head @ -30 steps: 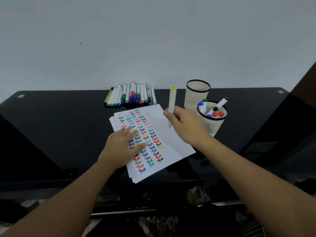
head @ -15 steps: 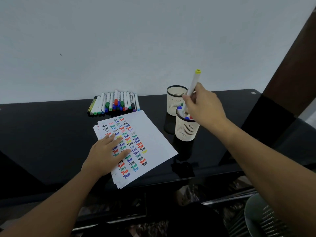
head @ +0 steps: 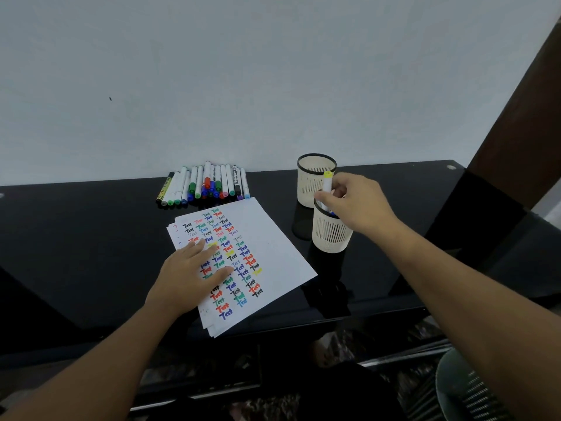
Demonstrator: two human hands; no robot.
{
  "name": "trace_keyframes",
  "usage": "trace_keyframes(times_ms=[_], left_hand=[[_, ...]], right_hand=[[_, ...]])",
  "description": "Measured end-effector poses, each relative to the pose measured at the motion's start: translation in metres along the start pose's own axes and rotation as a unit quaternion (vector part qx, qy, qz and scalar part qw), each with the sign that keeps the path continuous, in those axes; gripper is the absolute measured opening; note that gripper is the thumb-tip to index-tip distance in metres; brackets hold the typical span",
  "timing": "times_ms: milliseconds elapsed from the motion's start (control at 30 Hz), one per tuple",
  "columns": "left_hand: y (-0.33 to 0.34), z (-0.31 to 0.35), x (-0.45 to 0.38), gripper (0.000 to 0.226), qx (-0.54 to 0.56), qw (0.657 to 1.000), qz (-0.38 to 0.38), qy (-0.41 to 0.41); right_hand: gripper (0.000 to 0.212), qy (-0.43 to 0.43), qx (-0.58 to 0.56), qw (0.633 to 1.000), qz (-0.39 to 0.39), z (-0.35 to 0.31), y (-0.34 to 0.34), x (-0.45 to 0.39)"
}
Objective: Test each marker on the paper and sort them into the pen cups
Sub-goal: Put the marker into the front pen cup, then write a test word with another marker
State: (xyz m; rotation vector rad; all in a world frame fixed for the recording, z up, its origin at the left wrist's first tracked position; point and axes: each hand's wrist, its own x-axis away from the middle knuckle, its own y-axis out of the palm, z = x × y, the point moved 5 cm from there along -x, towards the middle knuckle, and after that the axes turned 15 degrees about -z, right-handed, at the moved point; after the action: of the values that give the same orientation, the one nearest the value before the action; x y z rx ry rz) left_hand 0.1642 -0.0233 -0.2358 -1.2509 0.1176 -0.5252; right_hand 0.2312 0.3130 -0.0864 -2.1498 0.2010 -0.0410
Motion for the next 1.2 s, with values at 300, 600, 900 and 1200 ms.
trace_keyframes(times_ms=[300,600,900,1200], left_hand=[[0.001,-0.003,-0.002,0.094,0.008,1.000,0.001,0.002],[-0.004,-0.002,0.001,0.090,0.066,0.998,-0.022,-0.003],[-0.027,-0.024,-0.019,0.105,-0.043,0.995,-0.069,-0.057],[-0.015,-0.039,-0.017,0.095,-0.056,0.996,-0.063,-0.038]], right_hand=[[0.014,-0.010,0.009,0.999,0.031,-0.006,0.000,0.000],[0.029,-0.069,0.097,0.990,0.071,-0.029,0.005,0.001],[0.019,-0.191,0.111,0.975,0.020,-0.084,0.078,-0.033],[0.034,-0.046,0.135,0.979,-0.146,-0.050,0.161,-0.122]])
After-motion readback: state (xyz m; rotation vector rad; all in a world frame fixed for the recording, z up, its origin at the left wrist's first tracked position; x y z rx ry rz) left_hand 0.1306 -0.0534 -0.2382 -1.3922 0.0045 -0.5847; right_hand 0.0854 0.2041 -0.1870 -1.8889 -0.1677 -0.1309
